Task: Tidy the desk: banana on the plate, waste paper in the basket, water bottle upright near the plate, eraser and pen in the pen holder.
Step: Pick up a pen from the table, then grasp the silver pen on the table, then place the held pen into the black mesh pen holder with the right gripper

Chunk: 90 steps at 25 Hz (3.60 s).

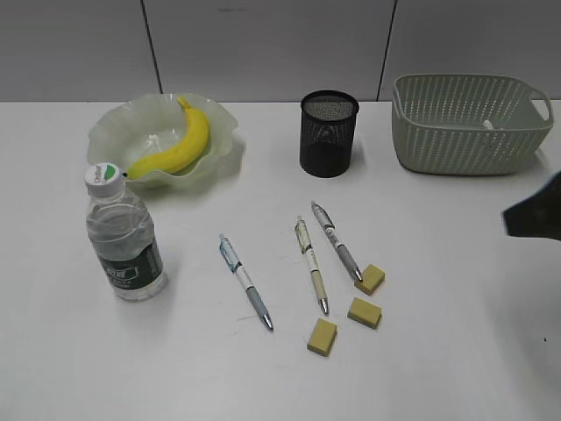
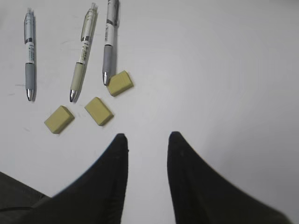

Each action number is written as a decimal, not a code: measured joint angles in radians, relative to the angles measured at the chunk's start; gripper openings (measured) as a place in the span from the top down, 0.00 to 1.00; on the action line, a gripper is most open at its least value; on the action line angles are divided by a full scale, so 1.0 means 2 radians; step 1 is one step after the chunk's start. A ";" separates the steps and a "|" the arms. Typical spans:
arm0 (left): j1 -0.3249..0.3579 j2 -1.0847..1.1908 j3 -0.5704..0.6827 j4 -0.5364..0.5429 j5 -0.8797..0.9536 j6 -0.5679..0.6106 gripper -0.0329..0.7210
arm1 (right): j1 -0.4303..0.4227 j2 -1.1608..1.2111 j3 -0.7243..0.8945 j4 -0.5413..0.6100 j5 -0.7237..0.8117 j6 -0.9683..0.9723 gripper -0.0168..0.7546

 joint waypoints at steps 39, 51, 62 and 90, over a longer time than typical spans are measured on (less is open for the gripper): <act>0.000 0.000 0.000 -0.002 0.000 0.000 0.55 | 0.190 0.547 -0.385 -0.134 -0.005 0.177 0.61; 0.000 0.000 0.000 -0.002 0.000 0.000 0.58 | 0.191 0.358 -0.303 -0.124 -0.170 0.170 0.83; 0.000 0.000 0.000 -0.002 0.000 0.000 0.59 | 0.172 0.444 -0.225 -0.209 -0.803 0.180 0.83; 0.000 0.000 0.000 -0.003 0.000 0.000 0.64 | 0.173 0.317 -0.196 -0.198 -0.481 0.182 0.27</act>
